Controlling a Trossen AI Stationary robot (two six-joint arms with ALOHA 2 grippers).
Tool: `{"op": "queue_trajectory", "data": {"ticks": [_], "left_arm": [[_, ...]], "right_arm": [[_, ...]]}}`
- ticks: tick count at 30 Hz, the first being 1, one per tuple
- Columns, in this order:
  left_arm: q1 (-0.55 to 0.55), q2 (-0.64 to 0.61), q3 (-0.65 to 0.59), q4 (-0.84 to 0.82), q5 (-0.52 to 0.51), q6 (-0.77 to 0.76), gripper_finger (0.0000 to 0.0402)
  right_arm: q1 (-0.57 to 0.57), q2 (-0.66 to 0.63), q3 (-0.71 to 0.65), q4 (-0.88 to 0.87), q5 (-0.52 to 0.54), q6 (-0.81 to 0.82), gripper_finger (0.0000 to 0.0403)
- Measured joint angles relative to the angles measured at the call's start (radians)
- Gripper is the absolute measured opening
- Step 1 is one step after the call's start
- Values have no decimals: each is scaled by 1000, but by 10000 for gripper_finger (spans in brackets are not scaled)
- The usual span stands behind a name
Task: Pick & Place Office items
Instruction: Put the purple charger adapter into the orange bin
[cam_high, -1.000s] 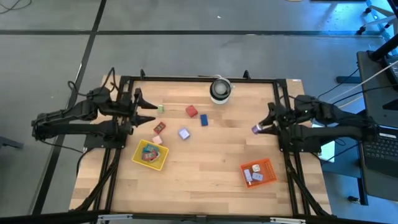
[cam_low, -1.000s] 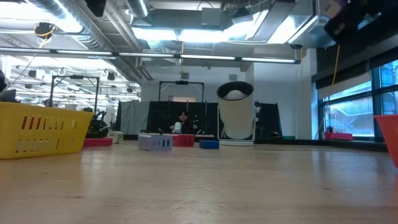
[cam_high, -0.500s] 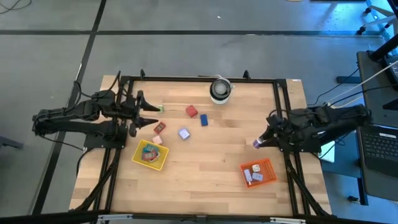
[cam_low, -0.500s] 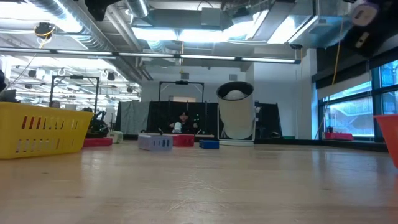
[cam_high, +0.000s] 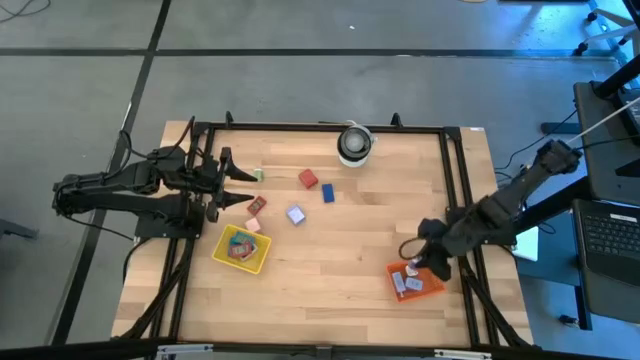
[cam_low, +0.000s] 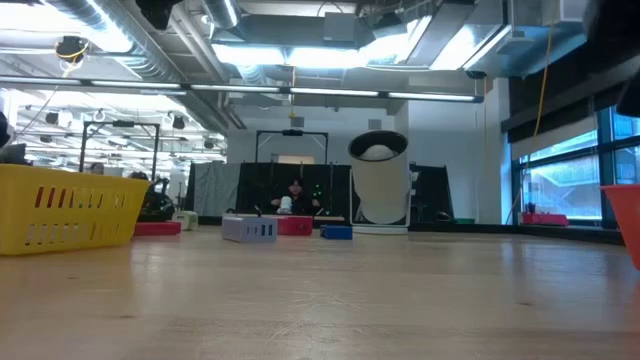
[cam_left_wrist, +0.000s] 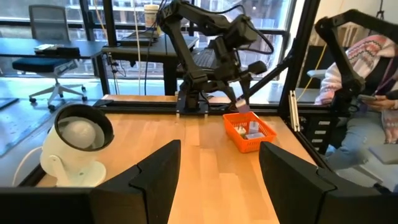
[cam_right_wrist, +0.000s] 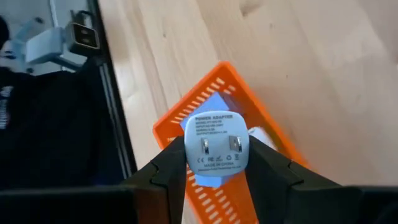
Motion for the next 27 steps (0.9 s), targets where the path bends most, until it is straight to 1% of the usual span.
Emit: {"op": "queue_trajectory", "data": {"ticks": [6, 11, 19, 27], "left_arm": [[0, 0, 0, -3, 18, 11, 213], [0, 0, 0, -3, 37, 14, 213], [0, 0, 0, -4, 39, 26, 213], [0, 0, 0, -4, 39, 18, 213]], "right_arm": [[121, 50, 0, 25, 76, 172, 132], [191, 74, 0, 29, 136, 255, 132], [263, 151, 0, 20, 137, 349, 132], [290, 199, 0, -28, 125, 396, 132]]}}
